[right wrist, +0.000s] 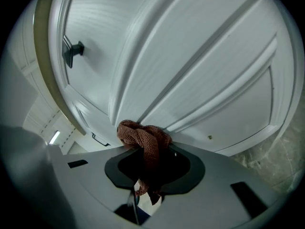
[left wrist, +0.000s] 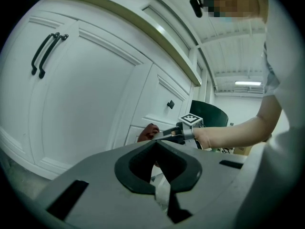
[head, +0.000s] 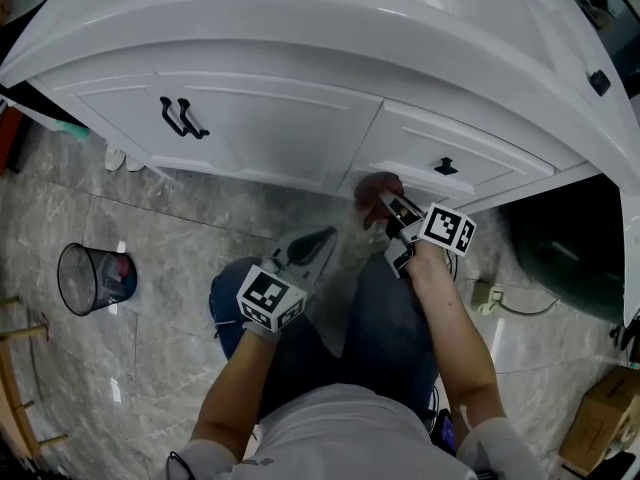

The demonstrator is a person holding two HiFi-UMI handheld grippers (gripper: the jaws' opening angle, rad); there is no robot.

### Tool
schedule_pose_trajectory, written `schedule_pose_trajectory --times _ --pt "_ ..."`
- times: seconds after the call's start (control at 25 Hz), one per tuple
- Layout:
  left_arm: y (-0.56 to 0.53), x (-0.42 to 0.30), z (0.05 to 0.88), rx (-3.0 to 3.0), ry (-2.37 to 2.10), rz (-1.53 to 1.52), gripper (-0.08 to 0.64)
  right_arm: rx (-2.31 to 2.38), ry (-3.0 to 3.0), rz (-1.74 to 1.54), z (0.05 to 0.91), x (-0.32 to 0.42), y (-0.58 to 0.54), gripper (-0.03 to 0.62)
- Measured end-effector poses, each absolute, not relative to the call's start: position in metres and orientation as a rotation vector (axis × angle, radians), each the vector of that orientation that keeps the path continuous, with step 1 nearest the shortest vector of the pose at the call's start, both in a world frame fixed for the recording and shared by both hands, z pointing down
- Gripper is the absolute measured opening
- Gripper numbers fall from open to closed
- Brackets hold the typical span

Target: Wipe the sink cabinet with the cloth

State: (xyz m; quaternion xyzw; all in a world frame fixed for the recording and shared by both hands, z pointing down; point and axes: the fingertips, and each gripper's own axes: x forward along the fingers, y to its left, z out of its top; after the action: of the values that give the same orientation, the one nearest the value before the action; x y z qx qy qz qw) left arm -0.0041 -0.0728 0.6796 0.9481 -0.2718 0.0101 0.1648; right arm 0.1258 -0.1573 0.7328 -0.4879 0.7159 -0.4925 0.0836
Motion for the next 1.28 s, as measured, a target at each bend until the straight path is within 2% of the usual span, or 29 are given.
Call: schedule_pose_trajectory --times 0.76,1.28 --pt "-0.078 0.044 0.700 2.696 -0.699 0.075 0.011 -1.631 1.959 -1.388 0.732 0.272 -0.112 0.098" --pt "-0.082 0.039 0.704 2.684 -0.716 0.095 0.011 -1.668 1.922 -1.403 0.739 0.308 -0.100 0.100"
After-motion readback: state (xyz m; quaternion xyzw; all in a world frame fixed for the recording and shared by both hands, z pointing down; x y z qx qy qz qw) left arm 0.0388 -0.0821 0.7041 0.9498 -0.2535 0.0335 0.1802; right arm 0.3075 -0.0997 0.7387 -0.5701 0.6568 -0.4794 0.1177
